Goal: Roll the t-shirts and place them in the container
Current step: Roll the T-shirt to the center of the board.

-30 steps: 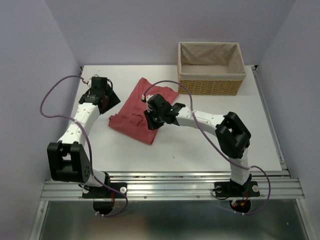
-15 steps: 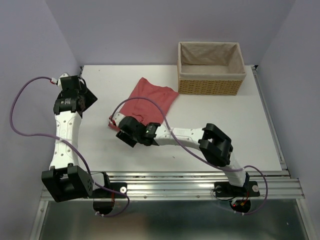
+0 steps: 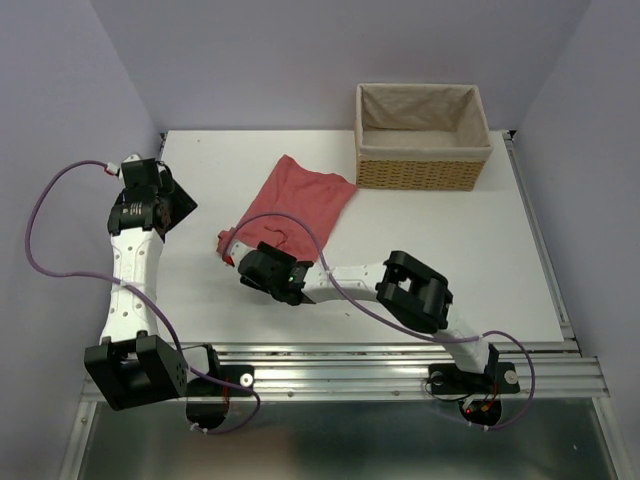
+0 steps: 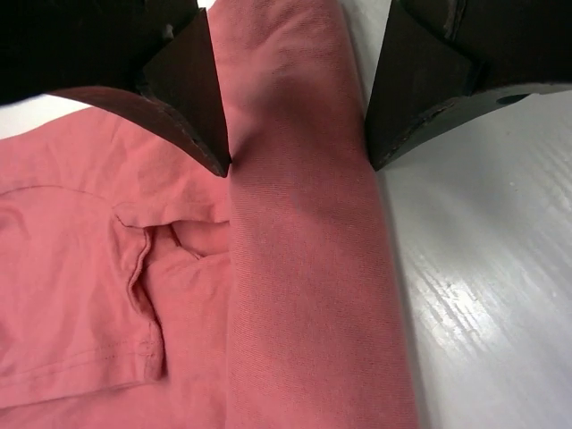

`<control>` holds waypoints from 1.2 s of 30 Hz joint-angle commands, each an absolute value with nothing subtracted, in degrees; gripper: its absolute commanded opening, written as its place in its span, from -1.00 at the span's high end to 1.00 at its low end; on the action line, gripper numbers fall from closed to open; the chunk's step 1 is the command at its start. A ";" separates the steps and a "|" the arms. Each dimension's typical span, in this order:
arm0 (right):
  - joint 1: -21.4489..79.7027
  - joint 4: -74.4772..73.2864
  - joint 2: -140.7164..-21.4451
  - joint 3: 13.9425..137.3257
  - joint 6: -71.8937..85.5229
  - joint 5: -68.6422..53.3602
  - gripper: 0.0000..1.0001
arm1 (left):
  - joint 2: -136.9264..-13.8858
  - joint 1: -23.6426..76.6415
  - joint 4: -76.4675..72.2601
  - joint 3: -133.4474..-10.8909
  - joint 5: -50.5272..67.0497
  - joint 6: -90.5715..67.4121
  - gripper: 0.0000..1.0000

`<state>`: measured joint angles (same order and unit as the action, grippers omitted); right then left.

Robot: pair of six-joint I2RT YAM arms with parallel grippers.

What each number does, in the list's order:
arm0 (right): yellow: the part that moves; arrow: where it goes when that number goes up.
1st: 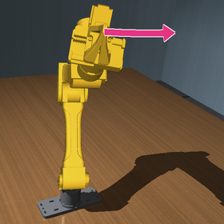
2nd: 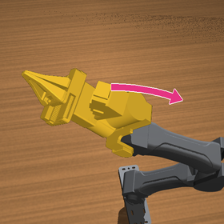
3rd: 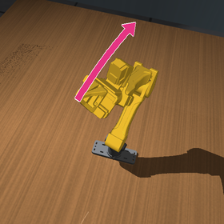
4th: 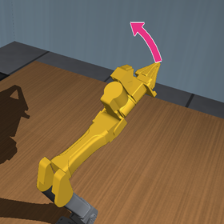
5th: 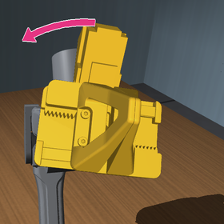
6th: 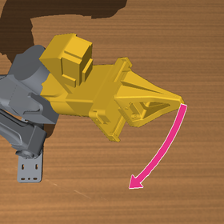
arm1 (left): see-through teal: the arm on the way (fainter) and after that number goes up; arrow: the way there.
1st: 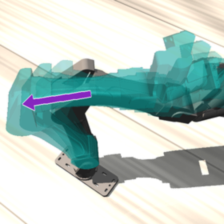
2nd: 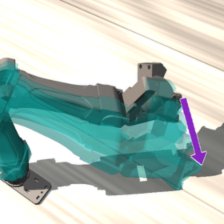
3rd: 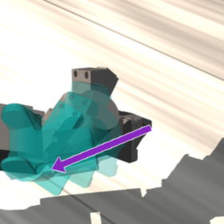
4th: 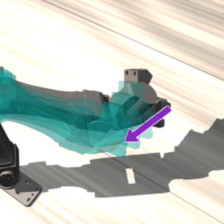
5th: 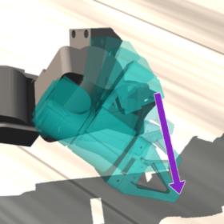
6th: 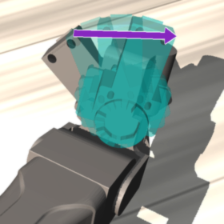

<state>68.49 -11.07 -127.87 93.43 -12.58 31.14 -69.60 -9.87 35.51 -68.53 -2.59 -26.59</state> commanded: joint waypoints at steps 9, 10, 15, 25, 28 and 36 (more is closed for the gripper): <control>67.85 -0.62 -127.36 89.03 -11.70 31.65 0.93 | -68.99 -10.28 34.63 -66.27 -1.15 -25.40 -0.32; 67.24 -1.05 -126.05 89.03 -10.91 28.60 0.98 | -68.91 -10.28 34.54 -65.92 -0.53 -25.31 -0.33; 63.20 -7.72 -123.40 91.49 -1.25 15.14 0.99 | -68.64 -10.28 33.58 -64.86 2.63 -24.96 -0.33; 55.64 -12.92 -122.17 94.04 16.34 -17.01 0.99 | -67.85 -10.28 33.40 -64.60 4.66 -23.91 -0.33; 54.50 -12.92 -121.91 94.39 19.77 -22.13 0.99 | -68.03 -10.28 33.75 -64.86 4.48 -23.56 -0.33; 51.06 -12.83 -125.41 97.56 26.01 -36.11 0.99 | -68.12 -10.28 32.70 -62.85 5.71 -23.73 -0.33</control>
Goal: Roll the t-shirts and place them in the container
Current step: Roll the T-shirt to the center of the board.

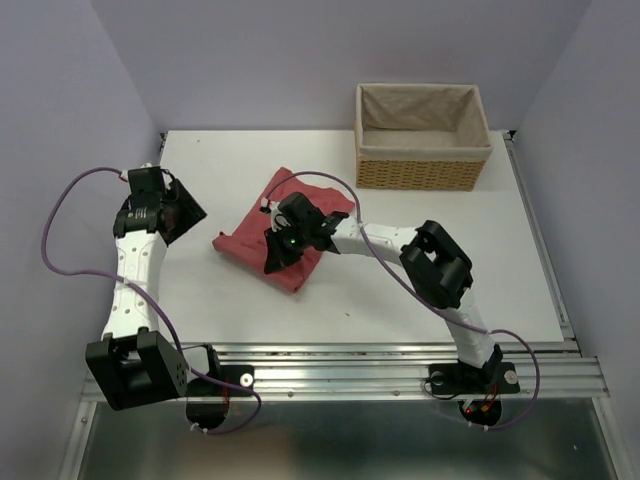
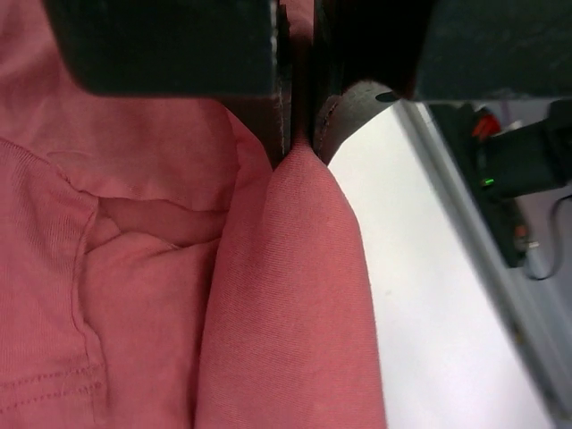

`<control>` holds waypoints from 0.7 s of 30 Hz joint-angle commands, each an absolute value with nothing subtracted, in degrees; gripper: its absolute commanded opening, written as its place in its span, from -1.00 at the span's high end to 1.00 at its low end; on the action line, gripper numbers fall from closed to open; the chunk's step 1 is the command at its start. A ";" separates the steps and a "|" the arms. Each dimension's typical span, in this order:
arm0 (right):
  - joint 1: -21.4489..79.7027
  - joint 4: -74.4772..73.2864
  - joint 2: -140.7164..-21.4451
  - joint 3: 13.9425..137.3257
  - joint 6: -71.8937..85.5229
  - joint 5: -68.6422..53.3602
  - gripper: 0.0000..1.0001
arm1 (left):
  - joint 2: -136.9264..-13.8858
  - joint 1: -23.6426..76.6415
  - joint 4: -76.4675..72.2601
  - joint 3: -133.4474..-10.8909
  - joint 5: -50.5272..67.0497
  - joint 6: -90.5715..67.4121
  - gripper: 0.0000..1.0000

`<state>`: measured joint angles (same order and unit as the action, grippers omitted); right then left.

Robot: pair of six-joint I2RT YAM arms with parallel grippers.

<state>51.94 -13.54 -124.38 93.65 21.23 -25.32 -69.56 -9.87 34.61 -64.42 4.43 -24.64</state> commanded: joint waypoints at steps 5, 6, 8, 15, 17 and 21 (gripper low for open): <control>49.92 -12.22 -127.35 99.23 29.08 -42.35 0.99 | -68.12 -10.28 31.47 -59.51 7.99 -24.52 -0.33; 49.40 -11.52 -127.96 99.32 29.61 -42.97 0.99 | -67.85 -10.28 31.38 -58.63 8.09 -24.61 -0.33; 49.39 -10.73 -128.41 99.40 30.67 -44.81 0.99 | -67.50 -10.28 30.77 -57.84 8.70 -24.87 -0.33; 48.25 -7.03 -130.52 98.26 35.15 -49.13 0.99 | -67.50 -9.76 27.78 -53.70 12.30 -25.58 -0.31; 48.25 -6.59 -130.69 98.00 35.51 -49.66 0.99 | -67.94 -9.23 27.34 -52.82 13.01 -25.75 -0.35; 48.25 -6.50 -130.52 97.47 35.42 -49.48 0.99 | -68.64 -8.88 26.90 -51.51 12.83 -27.06 -0.68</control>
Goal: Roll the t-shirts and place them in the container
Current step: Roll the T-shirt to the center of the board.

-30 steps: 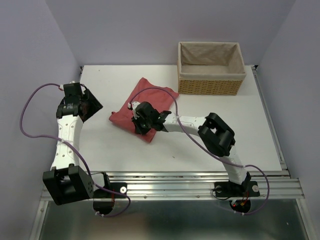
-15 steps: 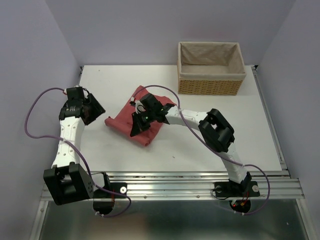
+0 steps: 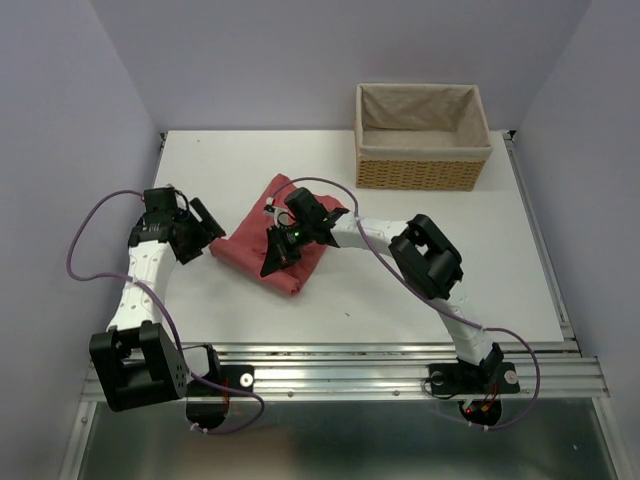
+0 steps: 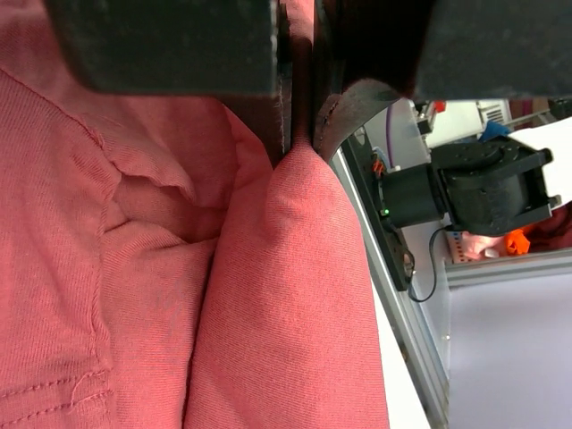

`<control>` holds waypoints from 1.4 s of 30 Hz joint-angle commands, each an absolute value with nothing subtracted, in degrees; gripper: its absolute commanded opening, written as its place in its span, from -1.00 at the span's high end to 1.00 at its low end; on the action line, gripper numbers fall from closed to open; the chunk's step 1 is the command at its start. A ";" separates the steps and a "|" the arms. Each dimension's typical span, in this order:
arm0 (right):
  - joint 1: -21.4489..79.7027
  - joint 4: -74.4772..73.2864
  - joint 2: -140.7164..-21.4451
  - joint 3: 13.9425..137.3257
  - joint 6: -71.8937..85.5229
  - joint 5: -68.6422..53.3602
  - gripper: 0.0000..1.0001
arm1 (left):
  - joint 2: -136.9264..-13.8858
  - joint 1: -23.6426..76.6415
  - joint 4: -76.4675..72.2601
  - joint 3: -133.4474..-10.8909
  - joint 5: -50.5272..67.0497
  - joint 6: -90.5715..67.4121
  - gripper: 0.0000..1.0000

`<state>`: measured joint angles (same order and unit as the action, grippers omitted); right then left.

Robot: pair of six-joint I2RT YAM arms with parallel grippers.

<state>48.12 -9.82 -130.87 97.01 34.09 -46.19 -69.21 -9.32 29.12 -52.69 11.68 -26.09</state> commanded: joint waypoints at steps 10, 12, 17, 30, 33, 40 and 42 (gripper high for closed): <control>48.25 -6.24 -130.52 96.95 35.07 -48.78 0.99 | -69.34 -5.89 23.56 -44.65 12.83 -37.70 -0.69; 48.25 -6.24 -130.52 96.68 34.89 -48.69 0.99 | -69.96 -5.80 21.63 -43.07 13.80 -39.46 -0.65; 48.25 -5.98 -130.43 95.80 34.72 -48.69 0.99 | -74.61 -5.71 19.08 -42.36 14.59 -40.60 -0.62; 48.25 -5.10 -130.87 95.36 35.15 -48.17 0.99 | -80.07 -5.63 16.53 -41.31 9.93 -41.66 -0.02; 48.25 -5.45 -130.61 95.28 34.98 -47.90 0.99 | -79.81 -5.71 16.26 -41.05 9.41 -42.28 0.34; 48.25 -9.58 -129.03 95.54 32.08 -44.13 0.92 | -79.19 -5.63 16.70 -41.31 9.58 -42.45 1.00; 48.25 -10.28 -128.50 95.45 31.56 -43.68 0.64 | -78.58 -5.63 17.40 -41.84 9.05 -42.45 1.00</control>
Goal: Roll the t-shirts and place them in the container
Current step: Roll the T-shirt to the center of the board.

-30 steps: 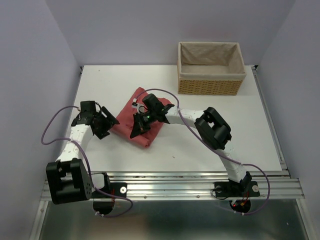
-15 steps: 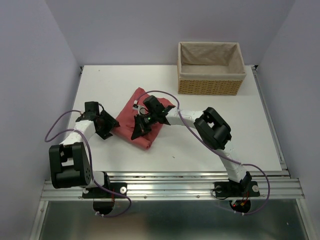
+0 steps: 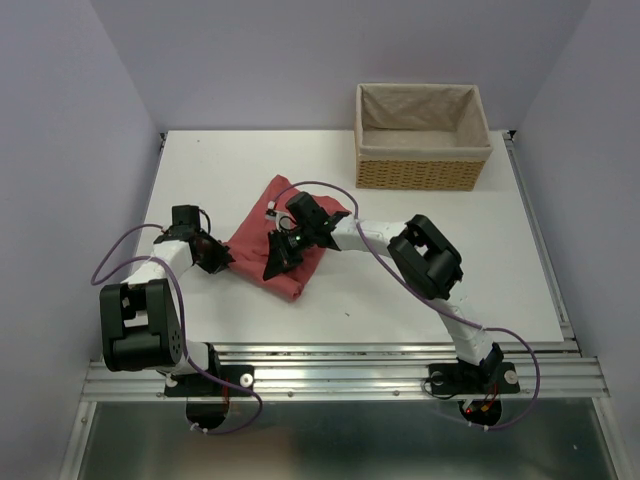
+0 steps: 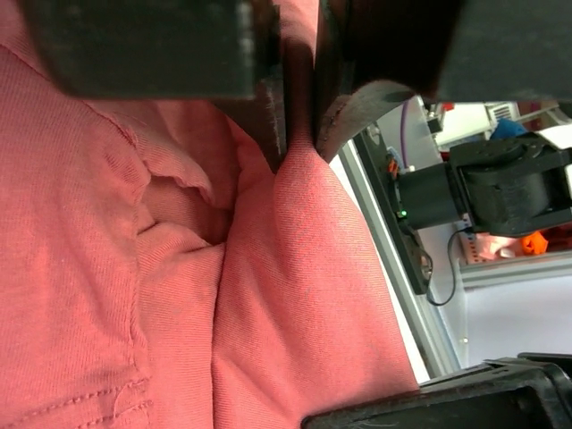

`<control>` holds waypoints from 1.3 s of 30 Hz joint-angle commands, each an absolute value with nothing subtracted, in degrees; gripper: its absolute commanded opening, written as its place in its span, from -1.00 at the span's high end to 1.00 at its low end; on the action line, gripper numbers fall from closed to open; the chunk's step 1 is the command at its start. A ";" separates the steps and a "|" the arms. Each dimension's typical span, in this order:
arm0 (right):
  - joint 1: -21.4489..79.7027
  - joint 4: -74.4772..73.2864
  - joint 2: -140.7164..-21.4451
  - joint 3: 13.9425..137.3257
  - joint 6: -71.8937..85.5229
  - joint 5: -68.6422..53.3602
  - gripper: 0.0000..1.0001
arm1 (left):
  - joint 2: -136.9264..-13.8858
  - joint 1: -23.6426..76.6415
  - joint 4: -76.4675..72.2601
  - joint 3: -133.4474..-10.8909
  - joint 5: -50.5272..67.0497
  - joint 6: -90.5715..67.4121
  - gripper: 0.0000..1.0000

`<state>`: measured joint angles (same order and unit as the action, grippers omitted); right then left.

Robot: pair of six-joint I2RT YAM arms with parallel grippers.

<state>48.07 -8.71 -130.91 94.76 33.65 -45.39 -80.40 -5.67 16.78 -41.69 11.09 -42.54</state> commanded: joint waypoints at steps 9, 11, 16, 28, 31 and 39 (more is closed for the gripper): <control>48.25 -14.23 -124.20 93.87 28.14 -37.99 -0.57 | -77.52 -5.63 19.68 -44.21 7.38 -42.72 1.00; 48.25 -16.07 -121.92 93.26 26.90 -34.83 -0.77 | -77.34 -5.63 20.56 -44.82 6.25 -42.54 1.00; 49.12 -18.62 -116.46 89.74 22.16 -26.92 -0.86 | -75.77 -5.63 23.11 -45.79 4.13 -42.01 1.00; 59.23 -25.31 -113.37 90.34 13.10 -4.49 -0.89 | -75.76 -5.63 23.82 -46.32 2.72 -42.72 1.00; 61.25 -25.40 -115.48 91.66 12.13 -3.78 -0.90 | -75.85 -5.63 23.64 -46.06 2.81 -42.72 1.00; 63.72 -24.08 -119.79 92.73 11.16 -3.95 -0.64 | -76.38 -5.71 23.12 -45.88 3.08 -42.71 1.00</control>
<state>62.76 -24.80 -118.61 90.15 12.73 -5.72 -76.64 -5.63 22.96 -44.10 3.99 -42.59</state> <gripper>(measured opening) 0.858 0.179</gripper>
